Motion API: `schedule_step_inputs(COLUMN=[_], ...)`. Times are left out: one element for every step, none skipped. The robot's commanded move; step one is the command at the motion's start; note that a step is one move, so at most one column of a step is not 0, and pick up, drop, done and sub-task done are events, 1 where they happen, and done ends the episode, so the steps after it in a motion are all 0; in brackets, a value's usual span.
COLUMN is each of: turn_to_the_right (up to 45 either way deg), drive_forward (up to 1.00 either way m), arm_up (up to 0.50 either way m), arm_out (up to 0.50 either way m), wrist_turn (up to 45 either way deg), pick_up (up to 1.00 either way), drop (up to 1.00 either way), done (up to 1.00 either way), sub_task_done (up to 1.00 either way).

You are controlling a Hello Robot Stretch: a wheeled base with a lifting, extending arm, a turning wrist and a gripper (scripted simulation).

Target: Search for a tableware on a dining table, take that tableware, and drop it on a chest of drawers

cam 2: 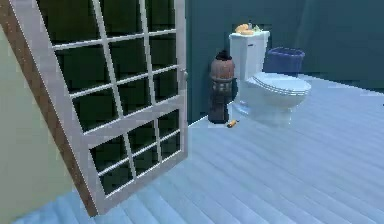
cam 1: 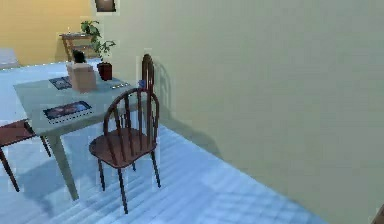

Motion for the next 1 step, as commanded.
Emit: schedule_step_inputs(turn_to_the_right=[-39.0], drive_forward=[0.0], arm_up=[0.0], arm_out=[0.0], wrist_turn=[0.0], pick_up=[0.0], drop=[0.0], done=[0.0], sub_task_done=[0.0])
